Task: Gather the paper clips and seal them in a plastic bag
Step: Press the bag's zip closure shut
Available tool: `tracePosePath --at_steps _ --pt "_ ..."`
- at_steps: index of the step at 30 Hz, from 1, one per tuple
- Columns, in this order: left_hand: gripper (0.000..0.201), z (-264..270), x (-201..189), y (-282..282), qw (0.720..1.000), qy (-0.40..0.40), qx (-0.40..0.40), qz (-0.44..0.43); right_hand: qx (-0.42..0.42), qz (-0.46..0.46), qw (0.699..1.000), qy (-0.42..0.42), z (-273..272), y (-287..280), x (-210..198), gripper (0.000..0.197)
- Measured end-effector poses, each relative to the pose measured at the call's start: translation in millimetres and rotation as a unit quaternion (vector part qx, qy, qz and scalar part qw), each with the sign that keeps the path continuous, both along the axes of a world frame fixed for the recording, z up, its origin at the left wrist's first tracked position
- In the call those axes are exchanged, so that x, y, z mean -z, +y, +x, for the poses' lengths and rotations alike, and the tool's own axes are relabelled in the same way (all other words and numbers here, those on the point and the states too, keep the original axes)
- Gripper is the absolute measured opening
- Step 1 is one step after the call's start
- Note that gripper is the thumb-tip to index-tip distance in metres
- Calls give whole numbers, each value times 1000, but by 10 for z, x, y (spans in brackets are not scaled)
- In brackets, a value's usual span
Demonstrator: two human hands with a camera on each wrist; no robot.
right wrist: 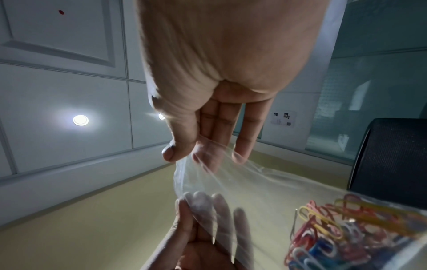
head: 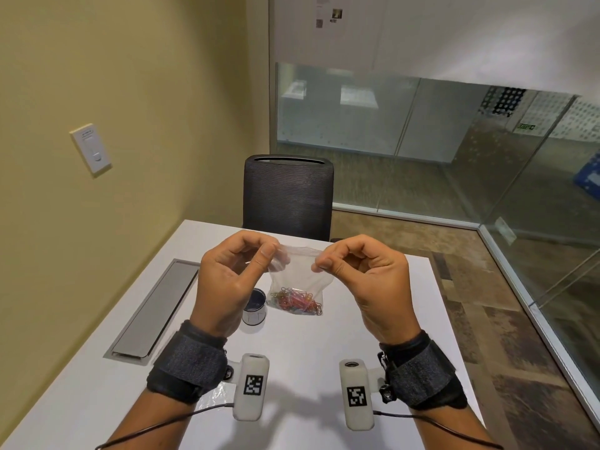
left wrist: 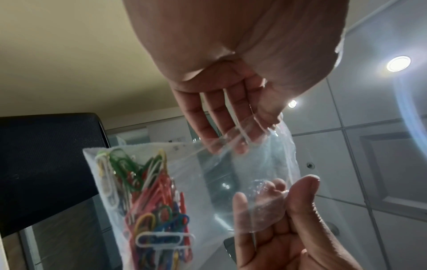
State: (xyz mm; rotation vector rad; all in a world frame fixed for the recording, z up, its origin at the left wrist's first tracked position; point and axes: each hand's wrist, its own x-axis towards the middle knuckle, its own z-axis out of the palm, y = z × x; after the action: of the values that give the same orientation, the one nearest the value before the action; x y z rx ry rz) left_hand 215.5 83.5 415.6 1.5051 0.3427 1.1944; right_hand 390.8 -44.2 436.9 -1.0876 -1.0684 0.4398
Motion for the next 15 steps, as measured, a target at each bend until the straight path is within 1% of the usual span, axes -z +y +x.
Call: tracePosePath --at_steps 2,4,7,11,15 --pt "9 34 21 0 999 4 30 -17 5 -1 1000 -2 8 19 1 19" --pt "13 72 65 23 998 26 45 -21 6 -6 1000 -7 22 37 8 21" --pt "10 120 118 56 998 43 41 -2 12 -22 999 -22 46 55 16 22" --pt "7 150 103 58 999 31 43 6 20 -36 999 -29 85 83 31 19" --pt "6 156 102 79 998 42 44 32 16 -58 995 -79 110 115 65 17"
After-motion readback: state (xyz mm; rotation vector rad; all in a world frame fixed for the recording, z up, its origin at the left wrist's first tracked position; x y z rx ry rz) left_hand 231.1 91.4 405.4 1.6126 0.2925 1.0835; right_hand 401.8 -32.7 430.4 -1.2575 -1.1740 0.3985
